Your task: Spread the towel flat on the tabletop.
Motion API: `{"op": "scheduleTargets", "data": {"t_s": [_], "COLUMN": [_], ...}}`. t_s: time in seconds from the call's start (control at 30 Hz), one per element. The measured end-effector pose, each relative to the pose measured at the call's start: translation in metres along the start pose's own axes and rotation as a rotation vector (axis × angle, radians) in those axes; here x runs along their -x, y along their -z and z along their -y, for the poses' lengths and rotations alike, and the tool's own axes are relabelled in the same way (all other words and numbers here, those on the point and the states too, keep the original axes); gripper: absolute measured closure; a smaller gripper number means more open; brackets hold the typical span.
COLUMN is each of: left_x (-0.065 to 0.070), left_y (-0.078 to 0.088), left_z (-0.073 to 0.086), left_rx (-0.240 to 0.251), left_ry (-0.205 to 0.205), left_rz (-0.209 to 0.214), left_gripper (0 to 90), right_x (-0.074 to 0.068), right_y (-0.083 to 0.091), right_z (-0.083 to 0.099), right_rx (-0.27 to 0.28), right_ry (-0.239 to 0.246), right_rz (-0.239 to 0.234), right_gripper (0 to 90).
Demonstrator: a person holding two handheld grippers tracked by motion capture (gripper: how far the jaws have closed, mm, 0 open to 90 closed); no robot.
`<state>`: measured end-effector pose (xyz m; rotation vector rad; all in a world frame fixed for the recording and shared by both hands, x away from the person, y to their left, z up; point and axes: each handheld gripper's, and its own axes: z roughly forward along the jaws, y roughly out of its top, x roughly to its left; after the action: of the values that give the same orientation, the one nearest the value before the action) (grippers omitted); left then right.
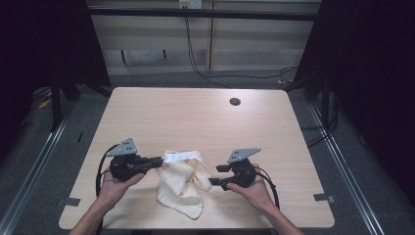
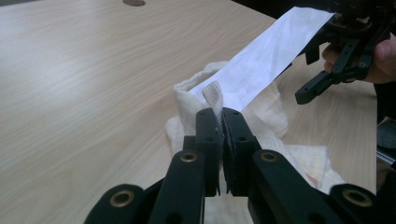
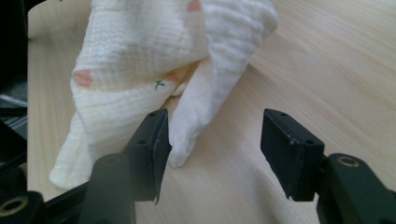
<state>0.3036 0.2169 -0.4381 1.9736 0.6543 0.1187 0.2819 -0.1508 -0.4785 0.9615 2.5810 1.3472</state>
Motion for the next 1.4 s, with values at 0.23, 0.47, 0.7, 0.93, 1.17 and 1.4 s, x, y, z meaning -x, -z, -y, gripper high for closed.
{"op": "scheduleTargets", "data": {"t_s": [0.23,0.47,0.7,0.93,1.17,1.4], "left_x": [-0.009,-0.016,-0.021,-0.021,-0.014,-0.008], "left_y": [0.006,0.007,0.007,0.012,0.016,0.019], "left_z": [0.02,0.023,0.027,0.024,0.015,-0.003], "left_rx": [-0.006,-0.003,0.005,0.043,0.087,0.116], "left_ry": [0.054,0.062,0.088,0.091,0.067,0.022], "left_rz": [-0.018,-0.031,-0.009,0.001,0.001,0.001], "left_gripper": [86.2,86.1,86.1,86.1,86.2,86.2], "right_x": [-0.005,-0.011,-0.013,-0.007,0.002,0.011], "right_y": [-0.009,-0.024,-0.033,-0.01,0.025,0.051], "right_z": [0.001,0.005,0.011,0.004,-0.01,-0.022], "right_rx": [0.006,0.007,-0.009,0.081,0.161,0.19], "right_ry": [0.023,0.036,0.009,0.003,0.005,0.004], "right_rz": [-0.065,-0.116,-0.173,-0.169,-0.134,-0.119], "right_gripper": [52.8,61.8,76.1,88.7,89.0,89.1]}}
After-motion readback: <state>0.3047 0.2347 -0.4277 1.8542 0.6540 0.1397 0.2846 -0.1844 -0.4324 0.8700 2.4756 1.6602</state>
